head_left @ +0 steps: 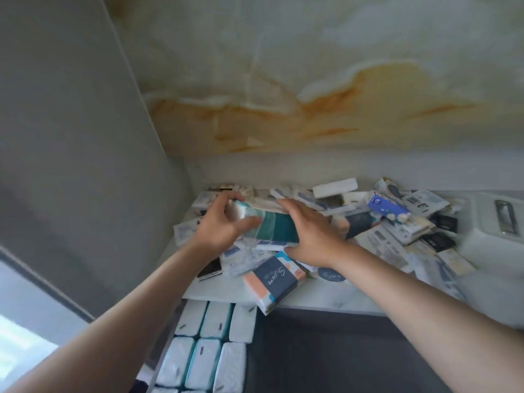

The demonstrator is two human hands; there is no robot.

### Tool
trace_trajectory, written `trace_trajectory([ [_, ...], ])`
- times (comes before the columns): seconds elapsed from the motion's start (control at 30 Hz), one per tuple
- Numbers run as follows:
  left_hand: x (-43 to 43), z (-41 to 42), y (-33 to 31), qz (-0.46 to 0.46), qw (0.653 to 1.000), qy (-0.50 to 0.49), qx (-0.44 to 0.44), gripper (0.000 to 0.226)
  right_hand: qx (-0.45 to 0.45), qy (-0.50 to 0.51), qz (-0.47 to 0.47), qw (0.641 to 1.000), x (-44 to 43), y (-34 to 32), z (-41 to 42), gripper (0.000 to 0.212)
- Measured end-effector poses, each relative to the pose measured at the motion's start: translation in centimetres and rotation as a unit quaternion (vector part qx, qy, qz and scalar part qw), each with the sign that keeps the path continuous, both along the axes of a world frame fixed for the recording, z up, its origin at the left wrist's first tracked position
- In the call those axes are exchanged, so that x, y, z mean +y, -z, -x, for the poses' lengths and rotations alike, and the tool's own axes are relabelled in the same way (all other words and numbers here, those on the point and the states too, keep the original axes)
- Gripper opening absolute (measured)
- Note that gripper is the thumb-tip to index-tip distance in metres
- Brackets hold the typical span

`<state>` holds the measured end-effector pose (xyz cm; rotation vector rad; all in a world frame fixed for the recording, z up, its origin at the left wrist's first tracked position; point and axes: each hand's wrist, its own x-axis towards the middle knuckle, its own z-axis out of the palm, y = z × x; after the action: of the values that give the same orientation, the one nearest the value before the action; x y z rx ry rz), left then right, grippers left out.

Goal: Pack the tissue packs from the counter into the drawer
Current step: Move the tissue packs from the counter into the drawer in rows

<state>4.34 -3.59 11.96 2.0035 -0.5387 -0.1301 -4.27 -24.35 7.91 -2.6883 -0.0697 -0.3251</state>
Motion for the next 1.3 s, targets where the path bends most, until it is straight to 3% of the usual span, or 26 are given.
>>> trace_trajectory([
  [0.07, 2.2, 1.2, 0.6, 0.015, 0.998, 0.005, 0.062, 0.049, -0.036, -0.016, -0.035, 0.999, 1.8, -0.3, 0.7, 0.081],
  [0.13, 4.8, 2.4, 1.6, 0.04, 0.992, 0.009, 0.119, 0.048, 0.005, -0.036, -0.077, 0.996, 3.5, -0.4, 1.6, 0.07],
  [0.3, 10.6, 4.2, 3.8, 0.049, 0.962, -0.002, 0.267, 0.065, 0.099, -0.073, -0.132, 0.984, 6.8, 0.2, 3.5, 0.078],
  [0.37, 11.5, 4.7, 3.8, 0.047, 0.955, -0.001, 0.293, 0.062, 0.117, -0.082, -0.13, 0.981, 7.7, 0.0, 4.2, 0.073],
  [0.5, 12.8, 6.1, 3.9, -0.057, 0.95, 0.022, 0.307, 0.039, 0.19, -0.069, -0.129, 0.971, 9.0, -0.6, 6.0, 0.065],
  [0.57, 13.5, 6.9, 4.7, -0.165, 0.943, 0.047, 0.285, 0.037, 0.259, -0.075, -0.108, 0.957, 9.8, -0.6, 7.1, 0.065],
  [0.67, 14.2, 7.9, 6.1, -0.314, 0.932, 0.118, 0.14, 0.024, 0.372, -0.091, -0.087, 0.919, 11.4, 0.2, 9.0, 0.059],
  [0.83, 14.2, 10.1, 7.4, -0.397, 0.888, 0.213, 0.091, 0.019, 0.441, -0.08, -0.026, 0.893, 13.9, 1.8, 10.9, 0.06],
  [1.0, 13.5, 11.6, 8.8, -0.439, 0.866, 0.235, 0.043, 0.024, 0.477, -0.05, -0.025, 0.877, 16.7, 4.3, 12.1, 0.066],
  [1.1, 13.9, 12.5, 10.7, -0.489, 0.831, 0.258, 0.056, 0.033, 0.507, 0.014, -0.065, 0.86, 18.8, 6.5, 12.7, 0.053],
  [1.17, 14.4, 13.0, 11.8, -0.507, 0.817, 0.263, 0.074, 0.036, 0.52, 0.072, -0.147, 0.838, 19.7, 8.3, 12.9, 0.054],
  [1.3, 15.1, 13.1, 13.3, -0.494, 0.826, 0.255, 0.093, 0.04, 0.543, 0.11, -0.315, 0.771, 20.0, 11.1, 12.5, 0.055],
])
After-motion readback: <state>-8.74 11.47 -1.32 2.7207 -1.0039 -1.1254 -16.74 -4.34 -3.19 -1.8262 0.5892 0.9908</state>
